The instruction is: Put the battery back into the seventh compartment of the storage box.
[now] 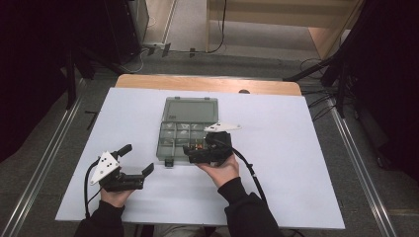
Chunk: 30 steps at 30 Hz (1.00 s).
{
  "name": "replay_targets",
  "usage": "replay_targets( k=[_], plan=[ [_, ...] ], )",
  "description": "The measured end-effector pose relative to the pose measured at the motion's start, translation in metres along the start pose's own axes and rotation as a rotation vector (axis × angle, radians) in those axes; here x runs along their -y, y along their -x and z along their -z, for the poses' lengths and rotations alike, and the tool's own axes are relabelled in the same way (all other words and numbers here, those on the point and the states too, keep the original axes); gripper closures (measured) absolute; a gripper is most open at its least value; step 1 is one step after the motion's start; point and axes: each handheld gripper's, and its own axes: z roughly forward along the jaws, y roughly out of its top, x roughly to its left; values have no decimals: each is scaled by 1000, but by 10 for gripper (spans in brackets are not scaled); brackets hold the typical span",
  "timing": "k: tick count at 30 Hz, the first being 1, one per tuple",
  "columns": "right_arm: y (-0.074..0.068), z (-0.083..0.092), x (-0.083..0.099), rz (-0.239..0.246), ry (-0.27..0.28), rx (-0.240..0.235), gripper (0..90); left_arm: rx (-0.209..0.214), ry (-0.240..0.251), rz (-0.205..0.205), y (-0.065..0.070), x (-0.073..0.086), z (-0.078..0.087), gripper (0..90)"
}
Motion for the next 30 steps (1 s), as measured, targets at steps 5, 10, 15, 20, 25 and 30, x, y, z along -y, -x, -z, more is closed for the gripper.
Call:
replay_targets(
  k=[5,10,15,20,25,30],
  plan=[
    [3,4,-1,70,32,32,0,-3,1,1,0,0,0,0],
    [9,8,-1,109,3,53,0,-1,0,1,0,0,0,0],
    [14,14,4,148,-24,71,1,-3,-1,-1,0,0,0,0],
    [21,24,11,154,-25,79,3,-3,-1,0,0,0,0,0],
    [32,37,20,136,-11,88,5,-7,0,0,0,0,0,0],
    [43,51,31,129,-8,115,9,-9,-2,-1,0,0,0,0]
  ],
)
